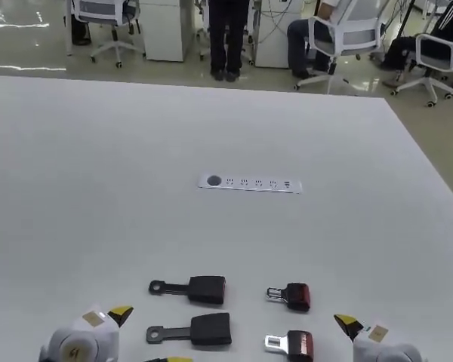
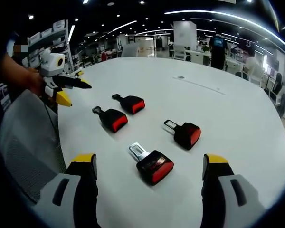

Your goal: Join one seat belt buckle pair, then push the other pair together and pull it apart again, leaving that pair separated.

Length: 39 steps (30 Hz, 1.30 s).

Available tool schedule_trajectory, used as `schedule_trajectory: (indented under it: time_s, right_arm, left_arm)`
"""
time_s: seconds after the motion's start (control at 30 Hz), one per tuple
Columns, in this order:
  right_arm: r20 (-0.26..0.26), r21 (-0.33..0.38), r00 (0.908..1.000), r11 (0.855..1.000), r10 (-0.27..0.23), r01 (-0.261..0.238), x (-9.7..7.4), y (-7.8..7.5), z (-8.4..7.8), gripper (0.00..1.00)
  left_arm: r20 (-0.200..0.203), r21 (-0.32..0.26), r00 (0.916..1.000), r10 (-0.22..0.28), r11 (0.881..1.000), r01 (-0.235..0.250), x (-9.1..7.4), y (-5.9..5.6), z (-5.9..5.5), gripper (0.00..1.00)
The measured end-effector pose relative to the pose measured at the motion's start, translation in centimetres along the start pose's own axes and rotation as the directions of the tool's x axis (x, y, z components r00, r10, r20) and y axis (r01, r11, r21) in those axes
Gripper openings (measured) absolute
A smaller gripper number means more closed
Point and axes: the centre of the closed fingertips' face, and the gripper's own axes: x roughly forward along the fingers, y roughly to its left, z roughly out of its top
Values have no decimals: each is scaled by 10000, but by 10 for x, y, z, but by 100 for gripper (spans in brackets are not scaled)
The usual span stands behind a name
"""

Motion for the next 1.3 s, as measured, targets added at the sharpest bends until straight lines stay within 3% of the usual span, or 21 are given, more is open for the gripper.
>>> schedule_trajectory:
  time_s: [0.43,0.57,0.87,1.1,1.27,1.3]
  right_arm:
    - [-503,-293,9962,9970,708,-723,14,4,-6,88]
    - [-686,-365,9935,9950,908,-934,20,4,-10,87]
    - [-1177,-489,9837,9886,1358,-1423,29,1,-23,82]
    - [-1363,-641,9768,9825,1651,-1750,34,0,-27,80]
    - [-1650,-824,9679,9753,1896,-2051,36,-2,-31,73]
    - [-1734,-830,9650,9734,1969,-2135,37,-2,-32,72]
  left_arm:
    - [-622,538,9961,-623,9964,656,27,-6,-12,89]
    - [-690,693,9942,-828,9937,875,35,-8,-10,87]
    - [-1144,1270,9850,-1289,9815,1432,54,-13,-13,80]
    - [-1577,1761,9740,-1628,9659,1899,68,-21,-14,76]
    - [-1899,2029,9652,-1801,9546,2180,76,-24,-18,72]
    - [-2035,2219,9616,-1841,9479,2284,77,-26,-18,72]
